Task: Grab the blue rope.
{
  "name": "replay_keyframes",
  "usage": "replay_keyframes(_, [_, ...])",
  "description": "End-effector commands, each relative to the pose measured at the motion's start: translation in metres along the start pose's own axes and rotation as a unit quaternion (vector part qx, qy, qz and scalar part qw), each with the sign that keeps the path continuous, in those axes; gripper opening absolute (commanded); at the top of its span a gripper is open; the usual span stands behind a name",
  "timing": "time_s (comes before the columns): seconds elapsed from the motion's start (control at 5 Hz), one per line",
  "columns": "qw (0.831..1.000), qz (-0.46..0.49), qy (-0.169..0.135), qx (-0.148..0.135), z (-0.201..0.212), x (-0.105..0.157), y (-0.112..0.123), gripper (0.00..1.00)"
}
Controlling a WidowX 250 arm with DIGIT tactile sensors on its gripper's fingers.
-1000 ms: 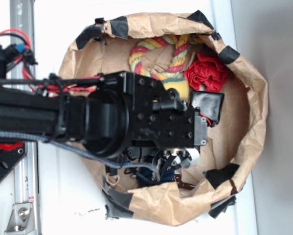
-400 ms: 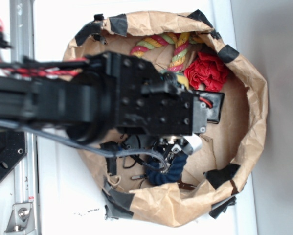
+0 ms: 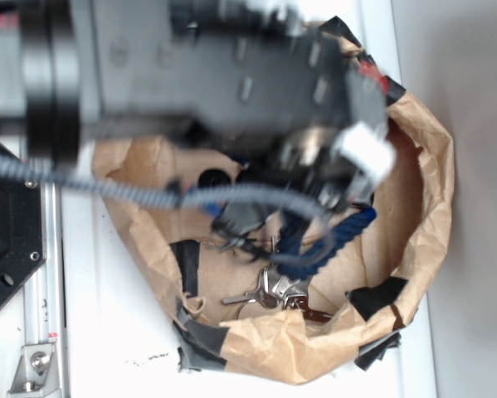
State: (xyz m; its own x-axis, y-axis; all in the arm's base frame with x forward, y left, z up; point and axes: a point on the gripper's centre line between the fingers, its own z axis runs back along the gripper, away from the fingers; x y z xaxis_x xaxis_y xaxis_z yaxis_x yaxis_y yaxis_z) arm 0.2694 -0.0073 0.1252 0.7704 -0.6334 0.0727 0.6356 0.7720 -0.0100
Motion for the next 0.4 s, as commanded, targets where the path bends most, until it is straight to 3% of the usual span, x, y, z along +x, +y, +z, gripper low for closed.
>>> replay_keyframes(0.0, [0.998, 0.060, -0.011, -0.031, 0.008, 0.011, -0.012, 0.00])
replay_keyframes(0.2, [0.996, 0.076, -0.009, -0.048, 0.001, 0.015, -0.023, 0.00])
